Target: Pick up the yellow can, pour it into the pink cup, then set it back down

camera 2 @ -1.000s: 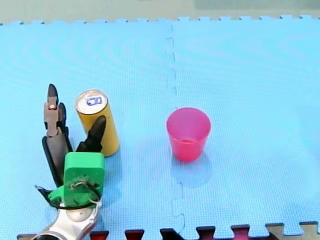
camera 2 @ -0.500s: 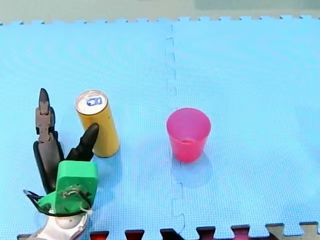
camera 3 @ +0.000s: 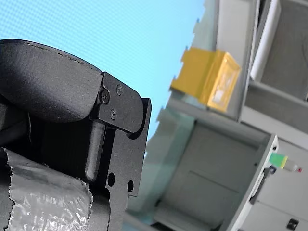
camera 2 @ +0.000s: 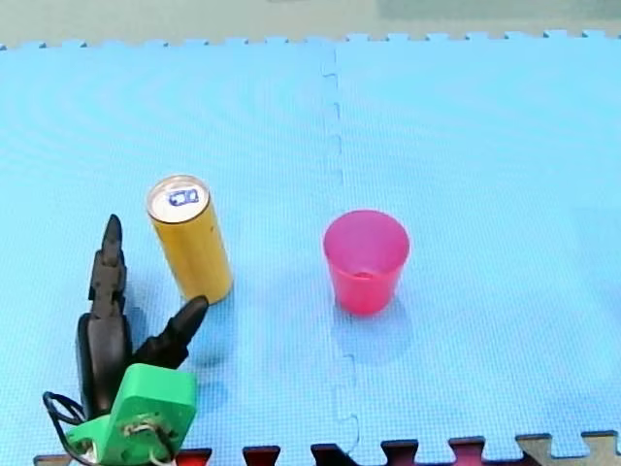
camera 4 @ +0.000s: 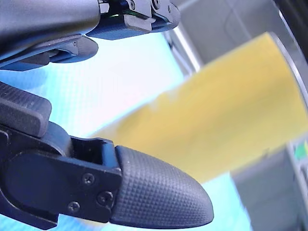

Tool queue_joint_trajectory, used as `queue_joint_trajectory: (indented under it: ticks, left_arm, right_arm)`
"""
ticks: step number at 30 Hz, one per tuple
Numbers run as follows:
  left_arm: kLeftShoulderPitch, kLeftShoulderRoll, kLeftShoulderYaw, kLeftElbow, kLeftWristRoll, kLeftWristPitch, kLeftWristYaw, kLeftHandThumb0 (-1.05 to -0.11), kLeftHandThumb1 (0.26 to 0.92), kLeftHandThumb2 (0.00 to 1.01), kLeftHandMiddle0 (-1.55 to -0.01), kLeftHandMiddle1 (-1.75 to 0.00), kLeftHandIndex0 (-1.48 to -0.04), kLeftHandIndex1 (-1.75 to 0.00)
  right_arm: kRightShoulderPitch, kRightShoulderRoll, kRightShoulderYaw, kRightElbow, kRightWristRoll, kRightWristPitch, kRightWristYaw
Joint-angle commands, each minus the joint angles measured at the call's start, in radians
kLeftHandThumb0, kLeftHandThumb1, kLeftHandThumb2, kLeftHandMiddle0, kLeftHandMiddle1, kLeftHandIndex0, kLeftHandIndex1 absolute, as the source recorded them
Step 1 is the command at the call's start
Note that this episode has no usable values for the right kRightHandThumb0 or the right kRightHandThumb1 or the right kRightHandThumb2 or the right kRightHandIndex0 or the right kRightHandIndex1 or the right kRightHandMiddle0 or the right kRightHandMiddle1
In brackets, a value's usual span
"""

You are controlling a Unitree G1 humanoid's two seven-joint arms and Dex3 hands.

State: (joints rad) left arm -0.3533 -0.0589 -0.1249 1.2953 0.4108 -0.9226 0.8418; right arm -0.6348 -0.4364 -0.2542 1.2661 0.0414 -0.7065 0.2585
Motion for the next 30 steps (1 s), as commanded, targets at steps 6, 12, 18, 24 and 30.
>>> queue_joint_trajectory:
  ticks: [6, 12, 18, 24, 30]
  left_arm:
    - [0.020, 0.011, 0.012, -0.017, -0.033, -0.016, -0.070, -1.048, 0.921, 0.12, -0.25, 0.00, -0.14, 0.00]
    - [0.029, 0.019, 0.030, -0.029, -0.063, -0.038, -0.127, -1.048, 0.921, 0.12, -0.24, 0.00, -0.14, 0.00]
    - [0.028, 0.009, 0.063, -0.035, -0.118, -0.069, -0.208, -1.048, 0.921, 0.12, -0.24, 0.00, -0.14, 0.00]
    - [0.029, -0.005, 0.093, -0.040, -0.163, -0.085, -0.274, -1.048, 0.921, 0.11, -0.24, 0.00, -0.14, 0.00]
    - [0.031, -0.006, 0.108, -0.045, -0.172, -0.088, -0.296, -1.048, 0.921, 0.10, -0.24, 0.00, -0.15, 0.00]
  right_arm:
    - [-0.016, 0.009, 0.005, 0.004, -0.007, 0.014, -0.014]
    - [-0.022, 0.011, 0.004, 0.003, -0.005, 0.022, -0.012]
    - [-0.022, 0.012, 0.002, 0.001, -0.001, 0.023, -0.006]
    - [-0.020, 0.012, -0.001, -0.004, 0.003, 0.022, 0.000]
    - [-0.019, 0.017, 0.004, -0.009, 0.000, 0.031, 0.000]
